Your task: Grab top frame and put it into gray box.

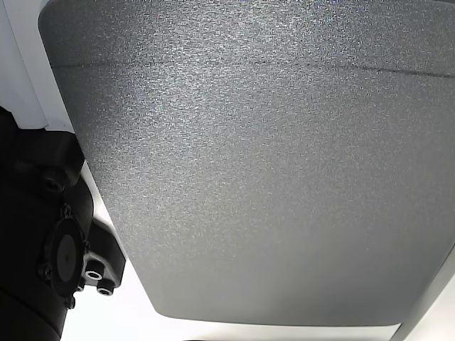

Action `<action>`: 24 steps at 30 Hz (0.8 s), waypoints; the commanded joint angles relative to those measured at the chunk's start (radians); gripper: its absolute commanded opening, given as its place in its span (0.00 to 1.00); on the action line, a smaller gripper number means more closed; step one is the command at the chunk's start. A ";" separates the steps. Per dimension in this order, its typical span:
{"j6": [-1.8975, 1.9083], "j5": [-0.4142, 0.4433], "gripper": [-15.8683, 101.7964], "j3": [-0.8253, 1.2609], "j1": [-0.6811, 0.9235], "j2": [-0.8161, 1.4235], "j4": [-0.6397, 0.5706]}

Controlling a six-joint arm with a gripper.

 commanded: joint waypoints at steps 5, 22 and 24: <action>-0.816 -0.071 0.98 0.451 -0.186 0.460 -0.311; -1.305 -0.390 0.98 1.186 -0.554 1.189 -0.462; -1.318 -0.394 0.98 1.270 -0.555 1.279 -0.457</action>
